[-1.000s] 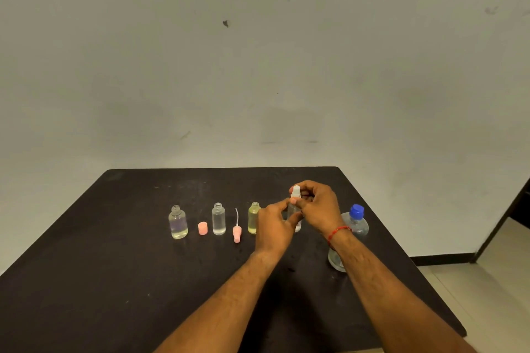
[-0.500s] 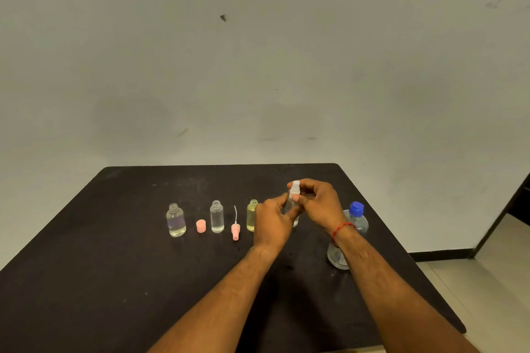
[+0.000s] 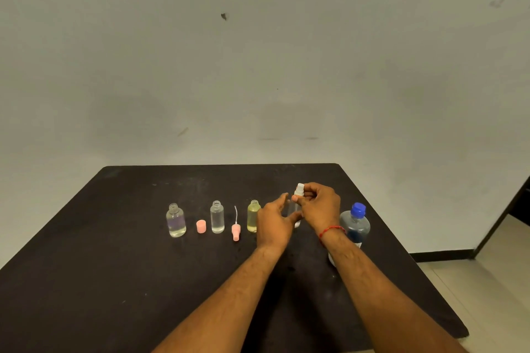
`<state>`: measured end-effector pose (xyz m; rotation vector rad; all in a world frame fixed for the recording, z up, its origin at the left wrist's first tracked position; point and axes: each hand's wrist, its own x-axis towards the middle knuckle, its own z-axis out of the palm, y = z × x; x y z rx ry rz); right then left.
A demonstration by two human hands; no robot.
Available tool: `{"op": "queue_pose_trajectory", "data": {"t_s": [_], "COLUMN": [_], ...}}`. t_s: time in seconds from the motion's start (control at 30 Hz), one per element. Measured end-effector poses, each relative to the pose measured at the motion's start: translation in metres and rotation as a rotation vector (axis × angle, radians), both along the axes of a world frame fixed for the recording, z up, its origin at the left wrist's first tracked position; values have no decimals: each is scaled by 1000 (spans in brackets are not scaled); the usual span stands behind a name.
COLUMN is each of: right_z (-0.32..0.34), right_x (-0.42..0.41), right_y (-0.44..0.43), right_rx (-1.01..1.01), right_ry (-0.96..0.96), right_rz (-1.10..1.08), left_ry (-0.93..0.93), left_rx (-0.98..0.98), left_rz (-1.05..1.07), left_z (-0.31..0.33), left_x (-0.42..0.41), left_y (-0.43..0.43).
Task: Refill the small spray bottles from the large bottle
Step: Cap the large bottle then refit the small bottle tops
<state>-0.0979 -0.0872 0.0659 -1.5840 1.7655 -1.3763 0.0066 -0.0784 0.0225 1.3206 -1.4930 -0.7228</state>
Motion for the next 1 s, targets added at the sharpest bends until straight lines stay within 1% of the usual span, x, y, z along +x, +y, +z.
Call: {"op": "queue_pose_trajectory", "data": {"t_s": [0.07,0.2,0.33,0.6,0.7,0.83,1.0], "right_z": [-3,-11,-22,-30,-31,-28,-27], "right_x": [-2,-4,-2,0,-1,-1,11], "right_y": [-6,-17,-24,-30,-28,-23,-3], "right_rx": [24,67,104,137,126,72,-144], "right_ry": [29,116,191,175,158,203,220], "right_rz": [-15,-61,-95,-114,-102,-110,-82], "left_ry": [28,40,4,-28,1,24,47], "left_rx": [48,35,29,-34,-36,-29,-42], "left_rz": [17,85,107,180,195,218,256], "left_z": [-4,-14,-16,-17,-18,-22,-24], "left_x": [5,16,25,37,41,48,62], "left_y": [0,1,2,8,10,14,20]}}
